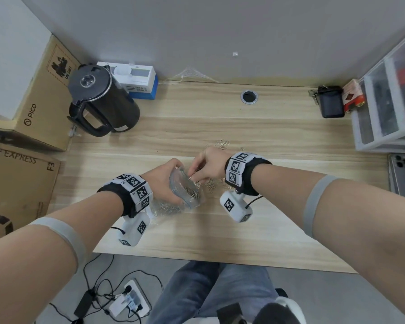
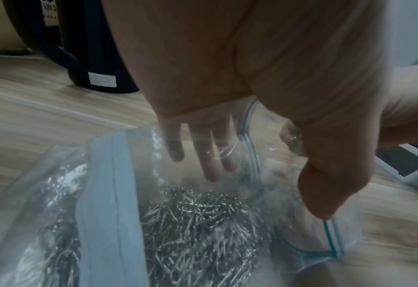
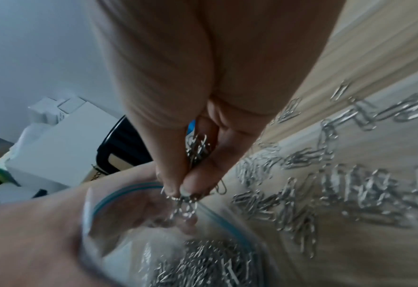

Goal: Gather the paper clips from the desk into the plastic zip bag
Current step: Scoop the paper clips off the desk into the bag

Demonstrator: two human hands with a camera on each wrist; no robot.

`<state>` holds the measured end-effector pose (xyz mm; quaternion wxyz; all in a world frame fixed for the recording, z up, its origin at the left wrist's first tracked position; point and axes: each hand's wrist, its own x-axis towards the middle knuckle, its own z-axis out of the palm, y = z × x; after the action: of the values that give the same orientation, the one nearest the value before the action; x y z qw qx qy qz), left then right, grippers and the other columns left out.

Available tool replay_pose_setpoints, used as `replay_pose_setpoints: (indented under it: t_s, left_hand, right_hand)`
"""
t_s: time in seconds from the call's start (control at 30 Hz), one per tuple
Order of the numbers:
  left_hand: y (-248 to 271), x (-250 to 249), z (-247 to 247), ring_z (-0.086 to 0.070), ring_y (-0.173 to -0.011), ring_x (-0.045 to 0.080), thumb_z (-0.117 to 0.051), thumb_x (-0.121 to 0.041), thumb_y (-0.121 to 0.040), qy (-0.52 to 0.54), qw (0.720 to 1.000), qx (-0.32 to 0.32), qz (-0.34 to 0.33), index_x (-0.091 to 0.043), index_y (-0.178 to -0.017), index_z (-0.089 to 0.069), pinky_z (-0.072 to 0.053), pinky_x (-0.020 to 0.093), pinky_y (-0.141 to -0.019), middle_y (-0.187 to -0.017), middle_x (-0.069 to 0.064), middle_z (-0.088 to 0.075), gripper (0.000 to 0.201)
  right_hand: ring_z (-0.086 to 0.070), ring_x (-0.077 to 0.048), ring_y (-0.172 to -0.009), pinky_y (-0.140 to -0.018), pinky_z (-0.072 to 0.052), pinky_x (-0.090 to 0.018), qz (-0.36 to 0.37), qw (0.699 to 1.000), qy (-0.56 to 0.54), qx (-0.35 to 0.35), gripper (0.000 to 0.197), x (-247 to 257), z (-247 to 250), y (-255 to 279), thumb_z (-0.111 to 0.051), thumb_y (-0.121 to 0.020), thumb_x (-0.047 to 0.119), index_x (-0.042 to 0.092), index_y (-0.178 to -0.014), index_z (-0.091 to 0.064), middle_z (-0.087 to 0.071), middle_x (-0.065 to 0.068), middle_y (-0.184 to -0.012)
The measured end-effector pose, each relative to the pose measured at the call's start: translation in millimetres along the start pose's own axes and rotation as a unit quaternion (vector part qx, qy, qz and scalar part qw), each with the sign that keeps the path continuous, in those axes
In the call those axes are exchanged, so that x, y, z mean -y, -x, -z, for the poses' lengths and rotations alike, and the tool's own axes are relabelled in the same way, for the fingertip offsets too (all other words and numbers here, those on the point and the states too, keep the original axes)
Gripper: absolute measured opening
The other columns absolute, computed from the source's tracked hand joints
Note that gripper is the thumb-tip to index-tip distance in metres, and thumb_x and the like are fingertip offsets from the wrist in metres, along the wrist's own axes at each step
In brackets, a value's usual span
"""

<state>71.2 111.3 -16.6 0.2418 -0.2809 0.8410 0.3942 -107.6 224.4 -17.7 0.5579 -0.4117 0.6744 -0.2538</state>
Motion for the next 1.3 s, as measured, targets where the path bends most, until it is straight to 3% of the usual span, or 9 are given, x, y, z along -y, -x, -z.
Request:
replay_pose_setpoints:
  t_s: [0.17, 0.33, 0.43, 0.53, 0.63, 0.77, 0.87, 1.07, 1.3]
  left_hand:
    - [0.2, -0.3, -0.1, -0.067, -0.096, 0.006, -0.098, -0.034, -0.051, 0.032, 0.999, 0.01, -0.014, -0.026, -0.134, -0.038, -0.058, 0.03, -0.086, -0.109, -0.009, -0.066, 0.103]
    - [-2.6, 2.6, -3.2, -0.069, -0.091, 0.009, -0.096, -0.034, -0.05, 0.029, 1.0, 0.004, -0.011, -0.026, -0.128, -0.044, -0.059, 0.034, -0.082, -0.104, -0.007, -0.069, 0.094]
    - [-3.8, 4.4, -3.4, -0.068, -0.087, 0.015, -0.088, -0.035, -0.052, 0.004, 1.0, -0.001, -0.002, -0.031, -0.121, -0.043, -0.06, 0.041, -0.076, -0.103, -0.003, -0.067, 0.083]
    - [-4.7, 3.3, -0.2, -0.066, -0.09, 0.019, -0.087, -0.033, -0.057, -0.02, 1.0, 0.014, 0.005, -0.03, -0.126, -0.041, -0.059, 0.041, -0.076, -0.108, 0.002, -0.063, 0.084]
    - [-7.3, 2.4, 2.7, -0.064, -0.092, 0.019, -0.09, -0.028, -0.063, -0.038, 0.999, 0.028, 0.009, -0.024, -0.13, -0.04, -0.059, 0.038, -0.077, -0.108, 0.001, -0.06, 0.084]
    - [-8.4, 1.5, 3.9, -0.064, -0.091, 0.019, -0.09, -0.028, -0.063, -0.045, 0.998, 0.032, 0.013, -0.025, -0.13, -0.04, -0.059, 0.038, -0.076, -0.107, 0.001, -0.06, 0.084]
    - [-10.0, 1.1, 5.0, -0.064, -0.09, 0.019, -0.089, -0.027, -0.062, -0.038, 0.999, 0.035, 0.017, -0.025, -0.13, -0.04, -0.059, 0.036, -0.072, -0.107, 0.001, -0.061, 0.084]
    - [-13.4, 2.1, 4.9, -0.063, -0.086, 0.013, -0.09, -0.022, -0.063, -0.021, 0.999, 0.035, 0.019, -0.025, -0.128, -0.04, -0.049, 0.022, -0.062, -0.104, -0.002, -0.061, 0.082]
    - [-13.5, 5.9, 4.1, -0.065, -0.091, 0.017, -0.091, -0.023, -0.061, -0.008, 0.999, 0.029, 0.015, -0.025, -0.127, -0.042, -0.056, 0.03, -0.071, -0.105, 0.0, -0.063, 0.083]
  right_hand:
    - [-0.072, -0.021, -0.084, -0.082, -0.059, -0.033, 0.004, 1.0, 0.016, 0.012, 0.017, 7.0, -35.0, -7.2, -0.079, -0.074, 0.011, 0.025, -0.083, -0.078, -0.076, 0.0, -0.086]
    - [-0.069, -0.027, -0.102, -0.093, -0.056, -0.044, -0.054, 0.988, 0.062, 0.133, 0.032, -1.7, -39.0, -12.7, -0.081, -0.069, 0.013, 0.024, -0.099, -0.076, -0.074, 0.0, -0.105]
    - [-0.072, -0.024, -0.095, -0.085, -0.06, -0.041, -0.07, 0.994, -0.015, 0.083, 0.037, -11.2, -16.3, -7.1, -0.07, -0.076, -0.003, 0.028, -0.096, -0.077, -0.075, 0.0, -0.103]
    - [-0.071, -0.016, -0.091, -0.084, -0.06, -0.034, -0.081, 0.996, 0.028, -0.008, 0.023, -29.4, 18.8, 1.5, -0.081, -0.077, 0.023, 0.028, -0.096, -0.07, -0.073, 0.0, -0.106]
    - [-0.063, -0.016, -0.096, -0.086, -0.054, -0.033, -0.095, 0.962, 0.232, -0.108, 0.054, -56.7, 46.4, 11.3, -0.082, -0.062, 0.052, 0.03, -0.106, -0.058, -0.059, 0.006, -0.108]
    - [-0.05, -0.023, -0.11, -0.093, -0.051, -0.04, -0.121, 0.931, 0.324, -0.113, 0.103, -81.8, 62.4, 20.1, -0.093, -0.044, 0.044, 0.026, -0.131, -0.041, -0.039, -0.002, -0.125]
    - [-0.049, -0.026, -0.115, -0.094, -0.052, -0.042, -0.143, 0.916, 0.367, -0.073, 0.122, -96.5, 59.9, 23.3, -0.099, -0.03, 0.036, 0.025, -0.135, -0.037, -0.036, -0.004, -0.129]
    - [-0.054, -0.024, -0.113, -0.1, -0.049, -0.038, -0.099, 0.936, 0.321, -0.106, 0.112, -95.7, 39.2, 13.2, -0.099, -0.044, 0.03, 0.015, -0.138, -0.04, -0.04, -0.004, -0.131]
    - [-0.052, -0.023, -0.12, -0.106, -0.044, -0.035, -0.061, 0.96, 0.242, -0.125, 0.08, -84.2, 23.5, -4.3, -0.086, -0.066, 0.018, 0.014, -0.136, -0.048, -0.047, -0.006, -0.131]
